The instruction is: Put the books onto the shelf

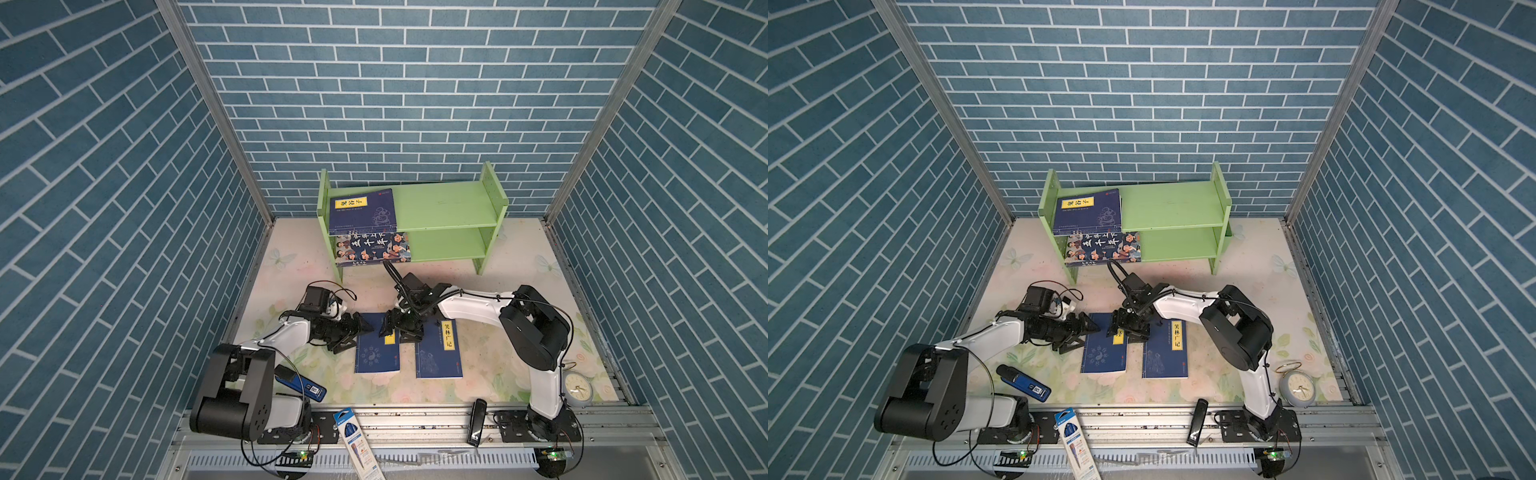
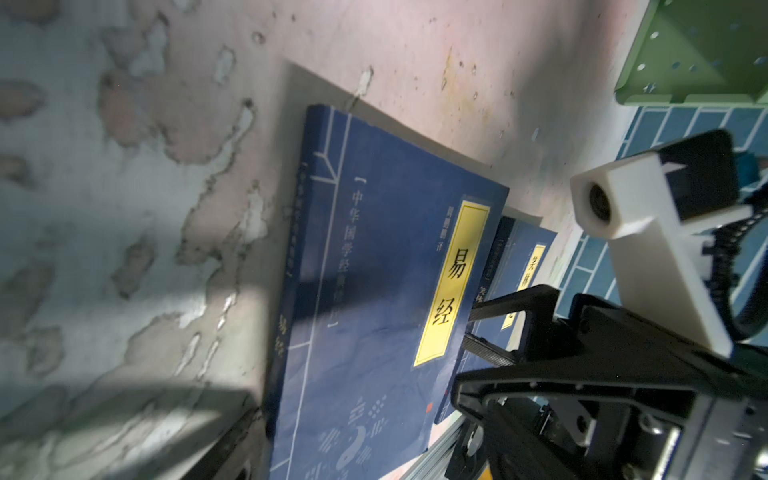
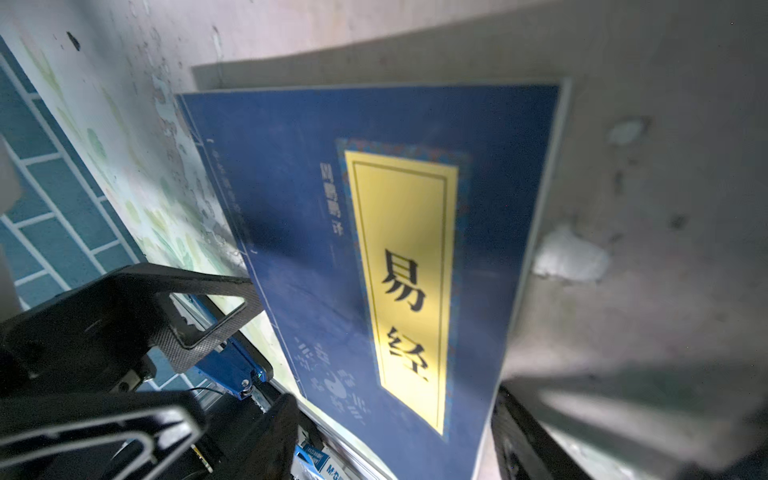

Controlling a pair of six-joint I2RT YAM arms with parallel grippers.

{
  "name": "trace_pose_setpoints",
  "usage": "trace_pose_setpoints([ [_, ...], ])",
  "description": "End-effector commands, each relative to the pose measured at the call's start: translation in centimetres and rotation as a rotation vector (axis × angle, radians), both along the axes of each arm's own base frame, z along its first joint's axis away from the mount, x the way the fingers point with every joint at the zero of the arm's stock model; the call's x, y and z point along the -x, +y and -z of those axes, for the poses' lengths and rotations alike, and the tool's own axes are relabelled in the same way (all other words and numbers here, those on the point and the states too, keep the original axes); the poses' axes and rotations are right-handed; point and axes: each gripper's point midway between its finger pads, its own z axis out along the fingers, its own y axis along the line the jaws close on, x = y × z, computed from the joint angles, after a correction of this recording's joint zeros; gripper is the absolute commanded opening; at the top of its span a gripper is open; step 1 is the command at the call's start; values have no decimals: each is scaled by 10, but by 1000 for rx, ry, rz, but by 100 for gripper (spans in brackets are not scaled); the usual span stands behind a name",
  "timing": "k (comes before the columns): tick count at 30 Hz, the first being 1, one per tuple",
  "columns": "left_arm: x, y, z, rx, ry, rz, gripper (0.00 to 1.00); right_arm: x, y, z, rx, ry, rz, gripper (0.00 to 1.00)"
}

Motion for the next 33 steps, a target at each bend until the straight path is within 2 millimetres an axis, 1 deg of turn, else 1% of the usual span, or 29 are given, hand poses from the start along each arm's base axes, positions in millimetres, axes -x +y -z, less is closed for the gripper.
trace_pose_setpoints([
  [1,17,11,2,-101,23,66,85,19,-23,41,142,50,-37,74],
  [5,18,20,5,-170,16,86,85,22,-31,39,174,52,-42,75],
  [9,23,21,13,-188,36,101,85,26,-39,38,202,58,-49,75],
  [14,23,13,22,-170,47,128,83,34,-43,43,222,84,-49,75],
  [18,30,11,28,-176,72,155,82,37,-34,44,186,120,-51,75],
  [21,31,3,34,-123,73,147,82,39,-28,44,172,147,-63,75],
  [24,25,-8,29,-45,47,147,82,41,-26,46,166,165,-69,75],
  [27,18,-17,21,29,-3,174,82,39,-23,50,158,168,-61,75],
  [33,7,-31,-7,192,-80,179,79,37,-20,59,151,172,-40,75],
])
